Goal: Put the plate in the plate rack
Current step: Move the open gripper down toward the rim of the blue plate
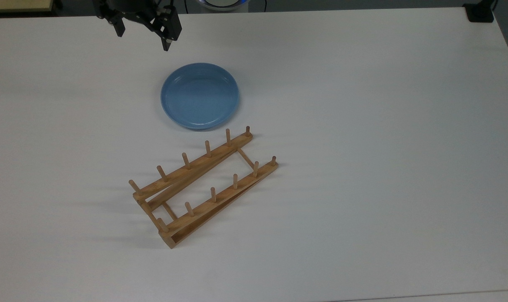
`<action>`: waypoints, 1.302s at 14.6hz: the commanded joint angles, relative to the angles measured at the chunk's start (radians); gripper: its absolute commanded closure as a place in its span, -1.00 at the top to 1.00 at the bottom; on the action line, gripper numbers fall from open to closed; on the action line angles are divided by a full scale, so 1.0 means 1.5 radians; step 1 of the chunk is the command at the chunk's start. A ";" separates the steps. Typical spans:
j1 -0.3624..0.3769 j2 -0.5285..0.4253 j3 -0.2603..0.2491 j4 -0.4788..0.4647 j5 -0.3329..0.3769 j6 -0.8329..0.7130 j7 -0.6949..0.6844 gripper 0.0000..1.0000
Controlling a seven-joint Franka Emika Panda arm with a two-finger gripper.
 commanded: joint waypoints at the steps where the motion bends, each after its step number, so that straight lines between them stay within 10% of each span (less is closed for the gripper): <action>1: 0.005 0.002 -0.007 0.003 -0.029 0.028 -0.067 1.00; 11: 0.010 0.019 -0.002 0.002 -0.033 0.127 -0.071 1.00; 15: 0.008 0.054 -0.002 0.006 -0.047 0.240 -0.214 0.87; 19: -0.022 0.145 -0.013 0.031 0.062 0.173 -0.275 0.87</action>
